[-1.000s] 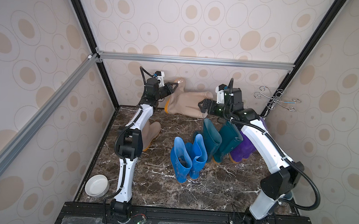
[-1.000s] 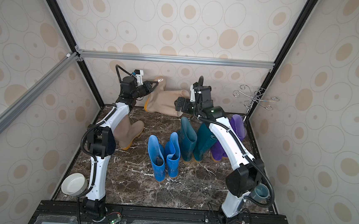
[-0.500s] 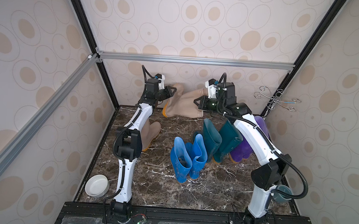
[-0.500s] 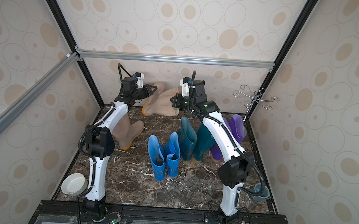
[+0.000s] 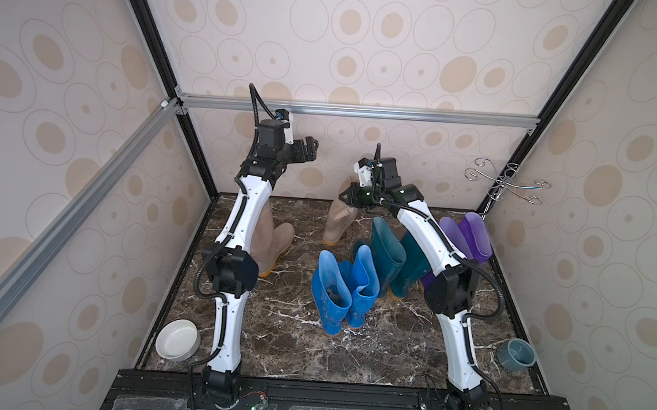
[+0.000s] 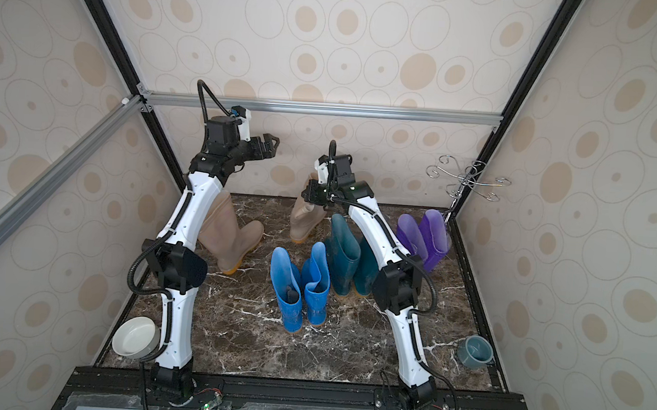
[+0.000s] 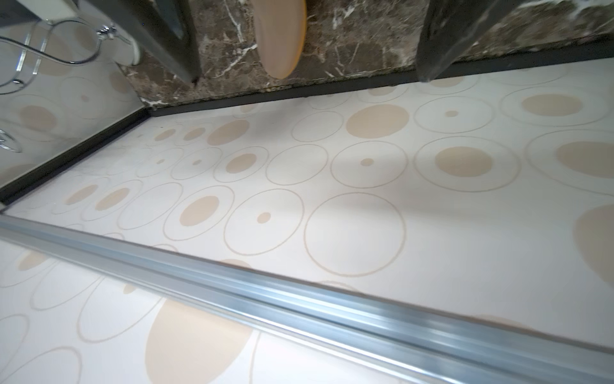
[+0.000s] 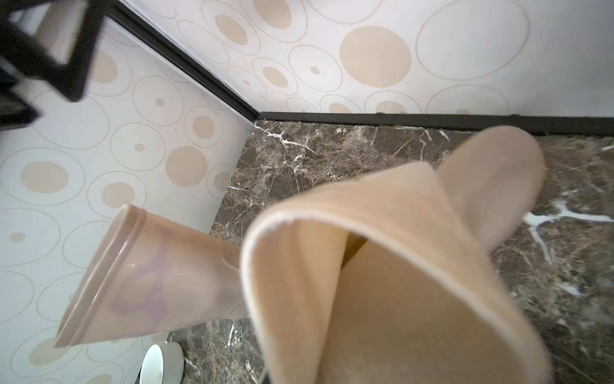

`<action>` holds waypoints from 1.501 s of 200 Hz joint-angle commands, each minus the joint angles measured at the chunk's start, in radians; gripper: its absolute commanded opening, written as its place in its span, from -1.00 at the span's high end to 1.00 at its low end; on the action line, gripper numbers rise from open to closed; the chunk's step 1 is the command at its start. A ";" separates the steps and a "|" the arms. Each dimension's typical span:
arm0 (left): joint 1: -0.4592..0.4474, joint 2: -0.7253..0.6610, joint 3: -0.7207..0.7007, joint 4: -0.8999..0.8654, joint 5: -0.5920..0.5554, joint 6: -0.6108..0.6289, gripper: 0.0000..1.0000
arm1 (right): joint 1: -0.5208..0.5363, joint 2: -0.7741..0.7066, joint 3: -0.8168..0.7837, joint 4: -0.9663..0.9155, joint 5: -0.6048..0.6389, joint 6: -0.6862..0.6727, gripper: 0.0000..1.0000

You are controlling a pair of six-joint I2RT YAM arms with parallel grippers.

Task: Match and arrange rain boots in pairs
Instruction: Adjust the rain boot at the center of the board, then pair a pair of rain boots at the center of the board.

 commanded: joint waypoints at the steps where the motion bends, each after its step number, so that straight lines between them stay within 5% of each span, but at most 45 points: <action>1: -0.003 -0.052 -0.023 -0.169 -0.187 0.190 -1.00 | 0.007 0.027 0.114 0.044 -0.050 0.012 1.00; 54: 0.002 -0.213 -0.276 -0.285 -0.396 0.347 -1.00 | 0.021 0.013 0.069 -0.007 -0.028 -0.026 1.00; 89: 0.014 -0.362 -0.487 -0.245 -0.393 0.355 -1.00 | 0.043 0.012 0.081 -0.028 -0.021 -0.019 1.00; 139: 0.046 -0.457 -0.600 -0.263 -0.438 0.366 -1.00 | 0.069 0.034 0.113 -0.053 -0.030 0.006 1.00; 203: 0.106 -0.476 -0.788 -0.249 -0.304 0.320 -0.97 | 0.088 0.039 0.127 -0.071 -0.021 0.023 0.94; 216: 0.114 -0.469 -0.819 -0.224 -0.259 0.307 -0.70 | 0.088 0.039 0.128 -0.087 -0.003 0.020 0.66; 228: 0.114 -0.463 -0.833 -0.195 -0.236 0.288 0.01 | 0.084 0.039 0.127 -0.086 -0.029 0.023 0.28; 238: 0.115 -0.465 -0.854 -0.152 -0.208 0.265 0.37 | 0.078 0.038 0.129 -0.090 -0.043 0.029 0.03; 260: 0.116 -0.447 -0.849 -0.118 -0.137 0.223 0.54 | 0.060 0.010 0.131 -0.129 -0.012 0.009 -0.19; 284: 0.114 -0.443 -0.854 -0.042 -0.015 0.142 1.00 | 0.034 -0.035 0.099 -0.151 0.005 -0.004 -0.36; 300: 0.113 -0.447 -0.873 0.041 0.056 0.071 1.00 | 0.028 -0.058 0.094 -0.171 0.016 -0.020 -0.53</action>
